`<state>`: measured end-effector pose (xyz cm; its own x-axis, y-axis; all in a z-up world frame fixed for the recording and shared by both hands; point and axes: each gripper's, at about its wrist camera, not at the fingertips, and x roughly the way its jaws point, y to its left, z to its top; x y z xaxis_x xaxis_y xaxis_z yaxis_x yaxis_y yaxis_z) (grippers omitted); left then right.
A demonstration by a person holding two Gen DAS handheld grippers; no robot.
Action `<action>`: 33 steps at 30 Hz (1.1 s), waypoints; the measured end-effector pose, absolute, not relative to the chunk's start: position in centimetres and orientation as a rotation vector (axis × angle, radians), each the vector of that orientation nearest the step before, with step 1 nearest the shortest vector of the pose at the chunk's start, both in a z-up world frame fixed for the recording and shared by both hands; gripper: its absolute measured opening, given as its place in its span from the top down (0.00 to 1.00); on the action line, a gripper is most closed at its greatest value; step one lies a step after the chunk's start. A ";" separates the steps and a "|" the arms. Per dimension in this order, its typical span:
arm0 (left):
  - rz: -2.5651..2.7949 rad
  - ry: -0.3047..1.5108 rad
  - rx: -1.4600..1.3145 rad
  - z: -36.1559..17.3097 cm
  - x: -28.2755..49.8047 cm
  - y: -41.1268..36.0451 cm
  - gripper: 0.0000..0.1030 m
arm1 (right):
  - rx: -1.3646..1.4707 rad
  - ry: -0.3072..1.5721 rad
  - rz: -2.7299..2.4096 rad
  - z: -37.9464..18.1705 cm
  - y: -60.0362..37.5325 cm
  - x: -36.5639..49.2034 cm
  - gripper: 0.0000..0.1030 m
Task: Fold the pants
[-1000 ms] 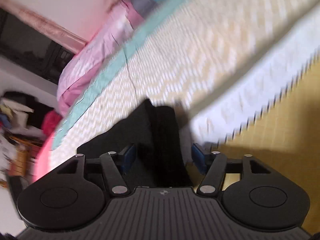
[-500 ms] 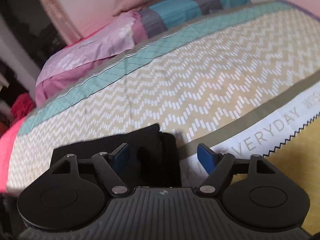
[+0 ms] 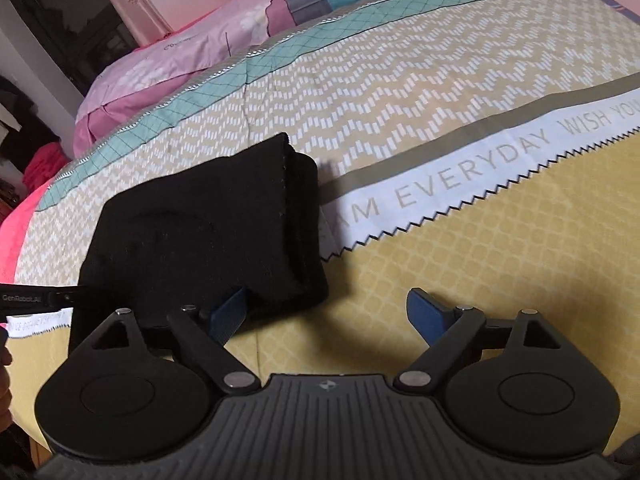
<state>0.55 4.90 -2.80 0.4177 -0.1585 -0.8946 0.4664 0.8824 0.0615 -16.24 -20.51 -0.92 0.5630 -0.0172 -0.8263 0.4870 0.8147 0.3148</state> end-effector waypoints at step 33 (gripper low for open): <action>-0.307 1.190 0.365 -3.5 -5.0 8.7 0.00 | 0.270 1.001 -0.246 1.7 -12.1 -17.0 0.12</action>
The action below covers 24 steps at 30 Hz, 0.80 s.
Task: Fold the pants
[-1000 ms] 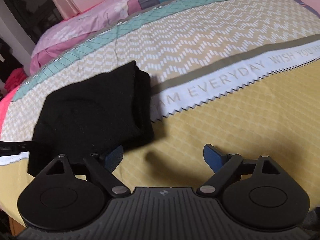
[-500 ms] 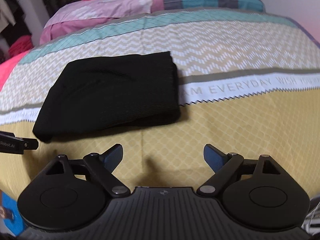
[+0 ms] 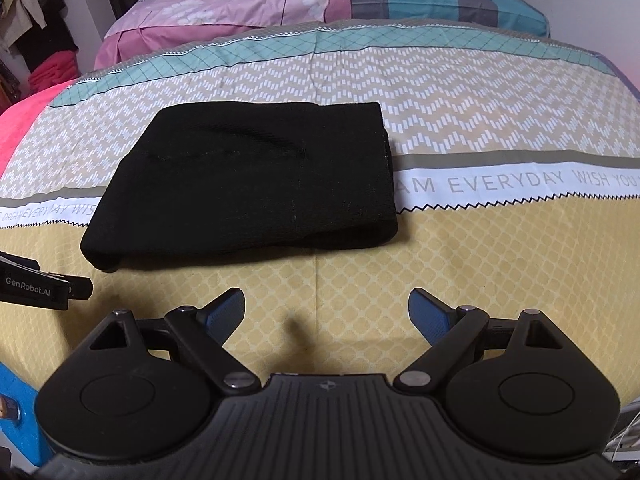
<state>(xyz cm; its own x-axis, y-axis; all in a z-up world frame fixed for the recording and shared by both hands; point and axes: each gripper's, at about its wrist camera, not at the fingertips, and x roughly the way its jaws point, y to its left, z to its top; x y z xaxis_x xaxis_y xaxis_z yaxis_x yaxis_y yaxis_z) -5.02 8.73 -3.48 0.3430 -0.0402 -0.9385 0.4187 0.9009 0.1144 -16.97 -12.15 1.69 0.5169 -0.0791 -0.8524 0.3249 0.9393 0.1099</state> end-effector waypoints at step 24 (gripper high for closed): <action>-0.327 1.190 0.358 -3.6 -4.7 8.3 0.00 | 0.289 1.018 -0.241 1.1 -12.0 -16.8 0.12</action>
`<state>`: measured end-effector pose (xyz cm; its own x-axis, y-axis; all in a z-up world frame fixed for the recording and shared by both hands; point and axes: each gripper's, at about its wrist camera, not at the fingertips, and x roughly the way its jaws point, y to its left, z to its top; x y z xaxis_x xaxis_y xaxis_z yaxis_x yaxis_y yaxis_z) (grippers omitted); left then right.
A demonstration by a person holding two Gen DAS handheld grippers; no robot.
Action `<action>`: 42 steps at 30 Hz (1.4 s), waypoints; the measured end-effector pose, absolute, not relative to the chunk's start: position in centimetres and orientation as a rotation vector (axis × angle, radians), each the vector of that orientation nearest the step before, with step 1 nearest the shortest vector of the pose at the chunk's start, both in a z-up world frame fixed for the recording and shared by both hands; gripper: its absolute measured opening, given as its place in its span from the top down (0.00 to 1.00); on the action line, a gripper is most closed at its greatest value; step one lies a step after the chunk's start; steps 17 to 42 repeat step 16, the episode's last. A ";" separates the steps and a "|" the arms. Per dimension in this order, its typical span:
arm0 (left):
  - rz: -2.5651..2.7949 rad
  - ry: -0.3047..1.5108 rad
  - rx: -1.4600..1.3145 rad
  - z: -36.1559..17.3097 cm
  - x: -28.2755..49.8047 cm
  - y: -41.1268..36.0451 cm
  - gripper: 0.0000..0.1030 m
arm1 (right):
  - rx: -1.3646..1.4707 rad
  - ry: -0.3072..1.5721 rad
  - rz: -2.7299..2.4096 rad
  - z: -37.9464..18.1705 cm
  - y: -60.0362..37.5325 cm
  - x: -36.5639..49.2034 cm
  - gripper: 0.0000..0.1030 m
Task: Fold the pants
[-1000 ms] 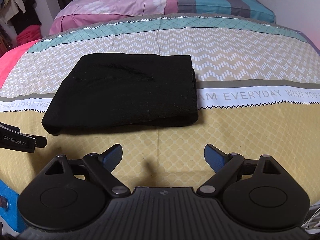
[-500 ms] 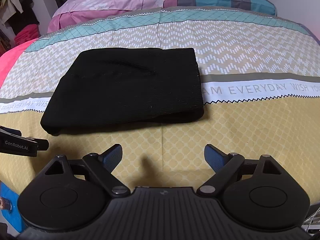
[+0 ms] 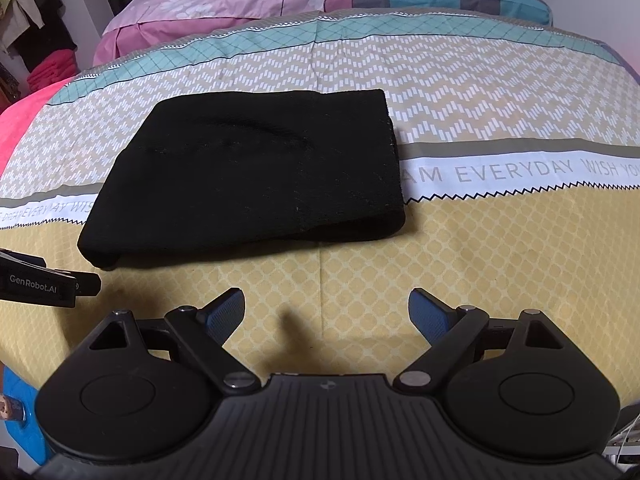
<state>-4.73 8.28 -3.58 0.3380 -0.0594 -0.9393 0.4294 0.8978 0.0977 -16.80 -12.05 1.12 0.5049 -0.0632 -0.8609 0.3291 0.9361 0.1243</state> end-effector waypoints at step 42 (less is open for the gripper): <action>-0.348 1.176 0.355 -3.4 -5.0 7.6 0.00 | 0.310 1.017 -0.244 1.0 -12.2 -17.2 0.12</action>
